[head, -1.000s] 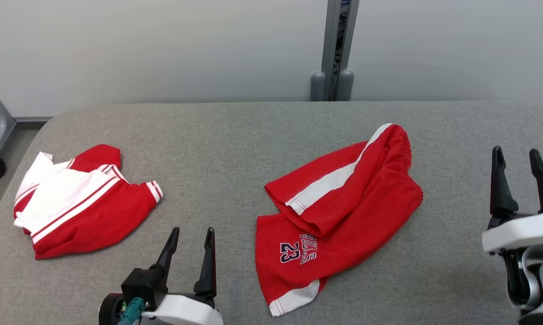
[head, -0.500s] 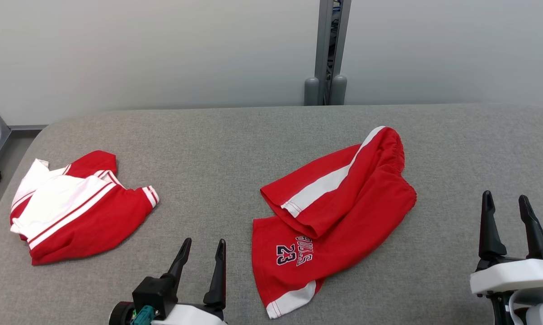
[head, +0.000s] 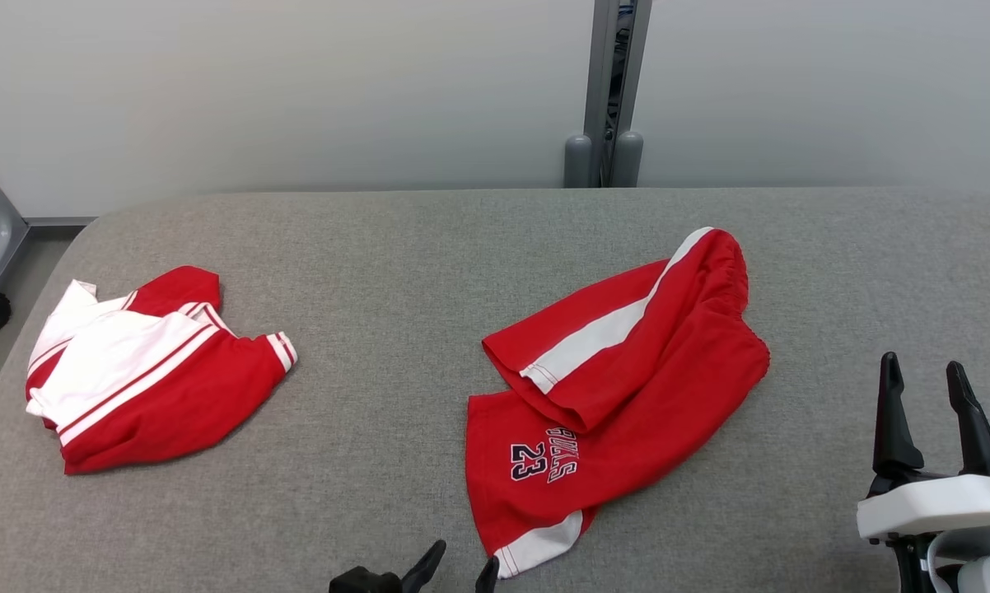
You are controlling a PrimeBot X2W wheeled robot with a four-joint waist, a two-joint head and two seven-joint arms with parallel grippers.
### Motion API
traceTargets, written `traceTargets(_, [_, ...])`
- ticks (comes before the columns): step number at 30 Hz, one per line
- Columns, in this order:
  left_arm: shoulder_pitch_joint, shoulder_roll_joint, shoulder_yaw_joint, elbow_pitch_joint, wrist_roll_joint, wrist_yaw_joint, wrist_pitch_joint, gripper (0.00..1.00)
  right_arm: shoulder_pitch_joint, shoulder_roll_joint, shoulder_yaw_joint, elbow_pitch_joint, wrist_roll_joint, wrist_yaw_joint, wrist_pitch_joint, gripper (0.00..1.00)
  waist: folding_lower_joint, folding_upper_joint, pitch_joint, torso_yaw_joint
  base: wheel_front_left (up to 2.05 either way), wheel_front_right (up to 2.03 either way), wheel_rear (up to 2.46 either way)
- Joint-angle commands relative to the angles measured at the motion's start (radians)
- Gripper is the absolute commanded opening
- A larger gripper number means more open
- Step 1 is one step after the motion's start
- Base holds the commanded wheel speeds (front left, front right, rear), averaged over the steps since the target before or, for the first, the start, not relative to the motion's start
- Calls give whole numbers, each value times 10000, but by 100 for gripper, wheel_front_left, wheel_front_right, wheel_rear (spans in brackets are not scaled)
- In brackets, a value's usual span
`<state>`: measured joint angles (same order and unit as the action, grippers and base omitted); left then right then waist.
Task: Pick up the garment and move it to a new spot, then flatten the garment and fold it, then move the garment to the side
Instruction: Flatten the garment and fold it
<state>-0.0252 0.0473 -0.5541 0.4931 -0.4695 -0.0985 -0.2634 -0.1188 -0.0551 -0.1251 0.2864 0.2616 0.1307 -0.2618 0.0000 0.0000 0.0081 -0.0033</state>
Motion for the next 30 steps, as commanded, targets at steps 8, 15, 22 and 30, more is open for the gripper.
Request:
traceTargets(8, [-875,57,-1198,1377,-1170,-284,-15,100,-207,15,72,58,-13,2,-51,100,0,0,291,-36,0,0,0])
traceTargets(15, [-1691,58,-2516,2073,-2263,-314,104,100,-394,19,178,67,62,2,-51,100,0,0,603,-231,0,0,0])
traceTargets(22, [-2147,57,-2987,2406,-3021,-315,19,100,-465,25,145,91,47,2,-51,100,0,0,702,-361,0,0,0])
traceTargets(30, [-2248,55,-2870,2282,-3113,-319,-22,18,-414,26,183,222,90,2,-51,100,0,0,644,-331,0,0,0])
